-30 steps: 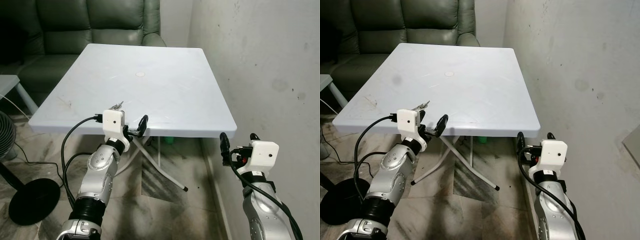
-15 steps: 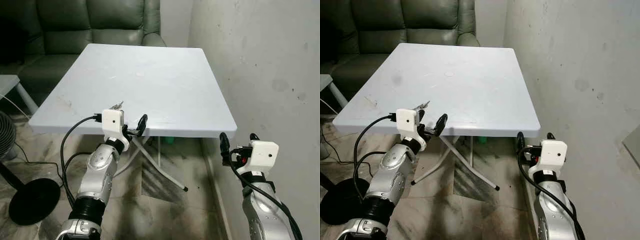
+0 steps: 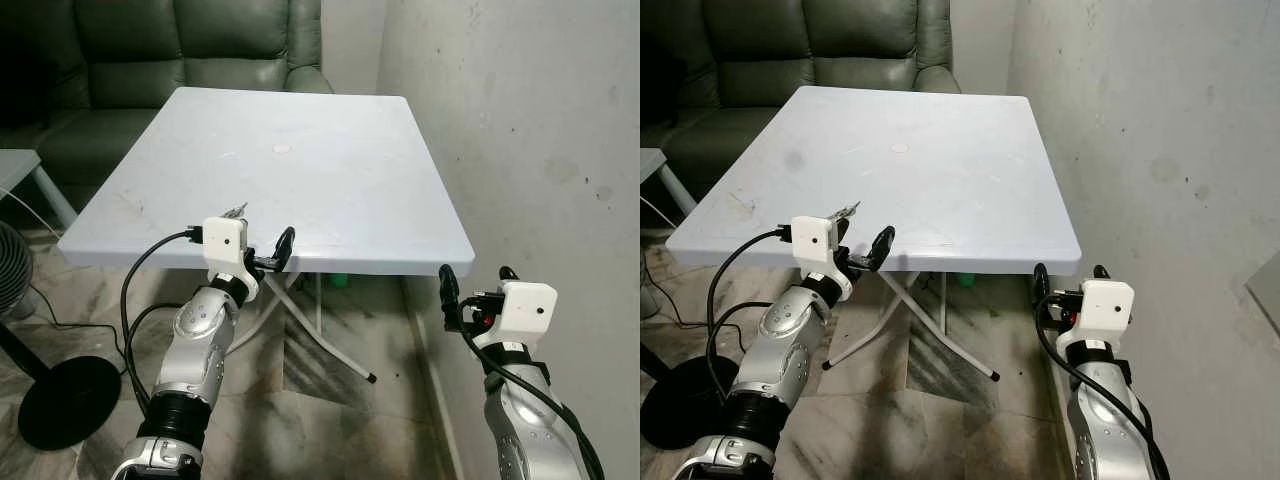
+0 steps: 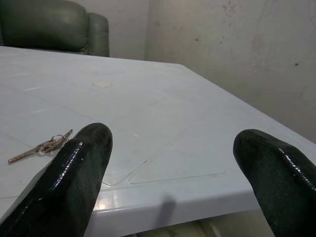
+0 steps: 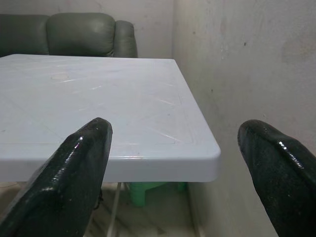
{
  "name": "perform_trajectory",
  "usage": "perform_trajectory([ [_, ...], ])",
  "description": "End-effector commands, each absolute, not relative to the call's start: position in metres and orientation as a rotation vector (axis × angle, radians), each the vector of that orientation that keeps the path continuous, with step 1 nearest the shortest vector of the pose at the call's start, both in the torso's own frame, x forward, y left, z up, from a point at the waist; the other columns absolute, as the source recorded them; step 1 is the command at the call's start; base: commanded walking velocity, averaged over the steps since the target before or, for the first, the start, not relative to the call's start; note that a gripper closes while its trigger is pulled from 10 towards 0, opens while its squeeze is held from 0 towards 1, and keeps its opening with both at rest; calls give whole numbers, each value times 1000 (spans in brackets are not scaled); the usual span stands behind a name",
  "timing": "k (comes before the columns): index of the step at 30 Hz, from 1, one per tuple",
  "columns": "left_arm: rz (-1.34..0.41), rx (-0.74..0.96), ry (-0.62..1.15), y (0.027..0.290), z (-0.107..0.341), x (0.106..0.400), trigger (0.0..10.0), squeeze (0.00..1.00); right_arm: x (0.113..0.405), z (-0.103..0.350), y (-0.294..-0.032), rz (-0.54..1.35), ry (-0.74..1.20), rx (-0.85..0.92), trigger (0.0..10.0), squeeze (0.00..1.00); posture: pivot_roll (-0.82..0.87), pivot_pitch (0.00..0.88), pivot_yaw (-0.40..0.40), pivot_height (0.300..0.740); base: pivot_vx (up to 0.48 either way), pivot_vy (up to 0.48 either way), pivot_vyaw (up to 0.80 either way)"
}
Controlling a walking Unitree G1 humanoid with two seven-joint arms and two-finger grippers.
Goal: Hang keys on a hook
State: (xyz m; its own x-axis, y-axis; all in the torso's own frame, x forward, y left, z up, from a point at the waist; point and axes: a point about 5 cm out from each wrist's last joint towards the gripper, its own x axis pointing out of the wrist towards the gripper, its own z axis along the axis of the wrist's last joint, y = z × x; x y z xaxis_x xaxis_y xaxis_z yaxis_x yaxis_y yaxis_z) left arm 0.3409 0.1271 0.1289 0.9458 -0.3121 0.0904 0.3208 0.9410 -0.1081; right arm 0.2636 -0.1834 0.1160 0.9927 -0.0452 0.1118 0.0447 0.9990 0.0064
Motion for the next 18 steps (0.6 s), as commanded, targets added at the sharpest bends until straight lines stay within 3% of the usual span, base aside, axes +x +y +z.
perform_trajectory([
  [1, -321, -118, -75, 130, 133, 344, 10000, 0, 265, 119, -181, -38, -124, 8, 10000, 0, -40, 0, 4, 740, 0, 0, 0],
  [18, -329, -110, -74, 129, 133, 344, 10000, 0, 265, 119, -180, -28, -125, 7, 10000, 0, -41, 0, 4, 740, 0, 0, 0],
])
